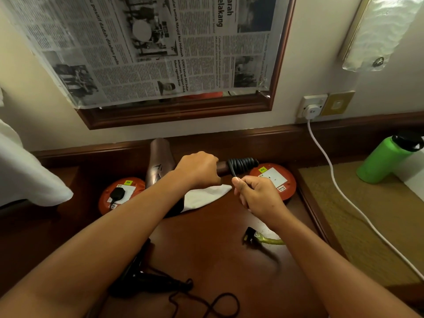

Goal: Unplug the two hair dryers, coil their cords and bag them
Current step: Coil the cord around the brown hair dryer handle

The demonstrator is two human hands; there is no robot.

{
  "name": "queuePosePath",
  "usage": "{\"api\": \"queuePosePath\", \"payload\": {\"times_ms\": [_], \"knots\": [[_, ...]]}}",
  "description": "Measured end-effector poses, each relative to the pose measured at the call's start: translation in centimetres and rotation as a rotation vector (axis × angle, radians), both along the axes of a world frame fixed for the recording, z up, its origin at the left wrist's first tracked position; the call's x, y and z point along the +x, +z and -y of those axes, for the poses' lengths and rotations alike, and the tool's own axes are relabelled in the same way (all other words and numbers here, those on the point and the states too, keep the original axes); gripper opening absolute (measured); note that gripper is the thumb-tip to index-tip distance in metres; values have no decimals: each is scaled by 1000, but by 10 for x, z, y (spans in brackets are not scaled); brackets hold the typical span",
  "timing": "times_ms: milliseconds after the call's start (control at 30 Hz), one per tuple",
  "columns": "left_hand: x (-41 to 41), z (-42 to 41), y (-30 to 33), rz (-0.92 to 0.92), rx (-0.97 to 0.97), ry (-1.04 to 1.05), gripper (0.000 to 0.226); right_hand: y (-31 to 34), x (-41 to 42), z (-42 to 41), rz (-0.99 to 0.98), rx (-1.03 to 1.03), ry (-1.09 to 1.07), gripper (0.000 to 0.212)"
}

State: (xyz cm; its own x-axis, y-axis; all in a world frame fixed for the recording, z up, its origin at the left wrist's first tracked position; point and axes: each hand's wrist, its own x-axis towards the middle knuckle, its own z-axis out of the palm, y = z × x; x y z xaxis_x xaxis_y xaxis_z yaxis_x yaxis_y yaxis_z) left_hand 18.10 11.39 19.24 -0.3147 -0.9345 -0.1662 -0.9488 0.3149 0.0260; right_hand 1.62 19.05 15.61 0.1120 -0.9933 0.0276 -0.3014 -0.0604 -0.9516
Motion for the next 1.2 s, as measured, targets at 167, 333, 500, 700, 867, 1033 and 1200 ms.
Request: {"api": "queuePosePath", "payload": {"times_ms": [167,333,500,700,867,1033,1200], "knots": [[-5,-4,4,-8,-18,-6,23,-4,-2,-2,93,54,30,42],[-3,-7,11,-38,-2,-11,23,-15,-6,-11,195,130,148,32],[-4,-14,16,-73,-9,-5,23,-18,-8,-13,304,296,192,46],[0,-21,23,-102,-9,-14,21,-26,-24,4,442,471,400,28],[1,-29,29,-97,-20,-67,22,-27,-33,25,447,555,497,19],[3,-36,33,-113,-5,-126,24,-16,-35,48,273,601,539,24],[4,-42,34,-73,22,-134,28,14,-42,73,38,529,589,26]]}}
